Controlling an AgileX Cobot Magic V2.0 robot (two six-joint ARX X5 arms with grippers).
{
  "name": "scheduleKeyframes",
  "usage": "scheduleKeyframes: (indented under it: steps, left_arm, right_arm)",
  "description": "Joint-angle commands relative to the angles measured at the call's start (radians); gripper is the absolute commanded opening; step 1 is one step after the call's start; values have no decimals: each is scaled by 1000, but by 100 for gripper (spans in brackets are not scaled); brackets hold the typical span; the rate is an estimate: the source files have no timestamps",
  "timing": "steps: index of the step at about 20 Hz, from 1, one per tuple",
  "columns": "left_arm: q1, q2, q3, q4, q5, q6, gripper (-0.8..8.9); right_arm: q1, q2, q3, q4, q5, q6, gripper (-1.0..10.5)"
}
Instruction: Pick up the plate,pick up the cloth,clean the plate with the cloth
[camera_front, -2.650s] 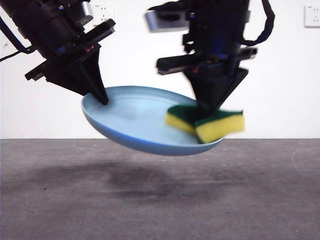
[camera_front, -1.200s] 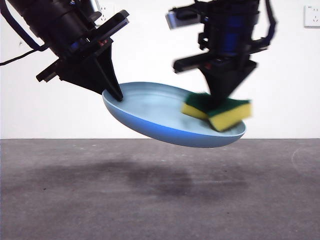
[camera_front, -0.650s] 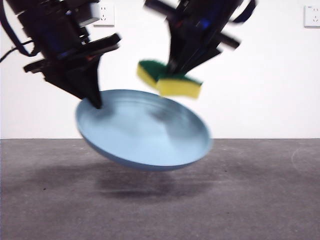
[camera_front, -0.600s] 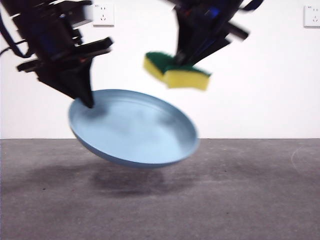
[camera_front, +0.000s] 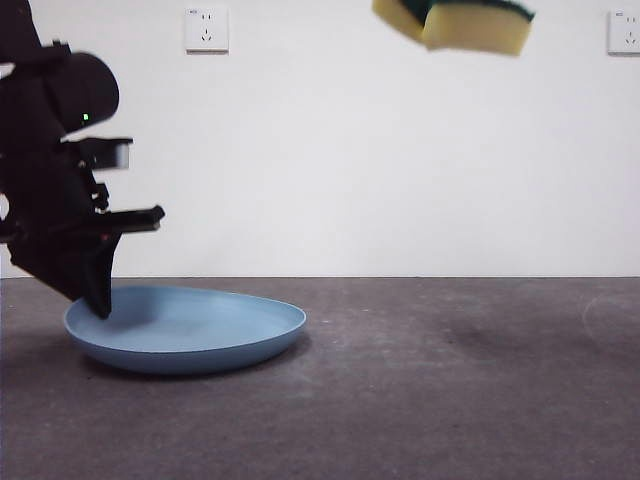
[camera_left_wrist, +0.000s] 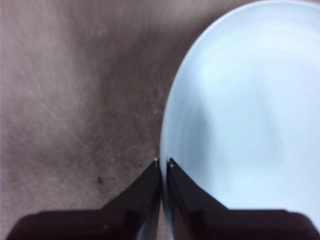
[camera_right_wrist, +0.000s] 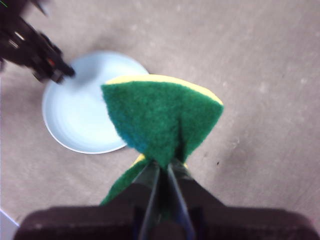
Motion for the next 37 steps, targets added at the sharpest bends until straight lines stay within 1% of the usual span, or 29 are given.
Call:
scheduleKeyframes:
  steps: [1,3,4,6,7,9,12,14,15,17,19,21,23,24,25,27,28,29,33,37]
  left_arm:
    - [-1,26,-6,-14,-9,25,119]
    - [-5,26,-6,-11,-5,24,357]
    - [-7,26,-6,-12,-5,24,409]
    - [-7,19,-6,-13,-6,15,409]
    - [-8,9,-4,-16,-3,-3,409]
    - [-18,-40,12,-47,7,-16,409]
    - [-50,-167,36,-68,62,-18,409]
    - [-77,-277,40,-71,69,-32,409]
    - [-92,-331,40,-68,71,-32,408]
    - [-122,-423,40,-73,72,-32,408]
    - [-146,-496,40,-94,72,-32,408]
    - [-172,-543,40,-128,72,-40,408]
    - [-196,-565,40,-166,71,-55,408]
    - [-208,-565,40,-179,71,-58,408]
    - [-218,-565,40,-191,70,-58,408]
    - [-237,-565,40,-199,68,-58,408]
    - [-246,-565,40,-198,66,-58,408]
    - [-252,-565,40,-198,64,-58,408]
    - [-252,-565,40,-198,57,-58,408]
    - [-251,-565,40,-199,14,-57,408]
  right_arm:
    - [0,-18,-11,-2,7,3,-17]
    - [0,-19,-11,-2,54,2,-17]
    - [0,-17,-11,-1,85,2,-17]
    - [0,-6,-11,18,100,3,-17]
    - [-1,4,-11,35,108,3,-17]
    - [-21,41,-11,93,103,7,-17]
    - [-68,148,-11,154,99,35,-17]
    - [-101,244,-11,157,98,74,-16]
    - [-123,305,-11,158,79,91,-16]
    - [-165,417,-11,164,-24,105,-16]
    - [-189,515,-11,170,-86,116,-16]
    - [-199,594,-11,170,-85,116,37]
    - [-204,644,-11,169,-106,116,42]
    - [-207,660,-11,169,-121,116,44]
    - [-209,671,-11,169,-134,116,105]
    - [-210,676,-11,167,-134,116,326]
    - [-210,676,-11,168,-129,116,369]
    - [-211,676,-11,167,-129,116,384]
    - [-217,674,-10,164,-129,115,382]
    - [-219,575,-6,135,-129,103,372]
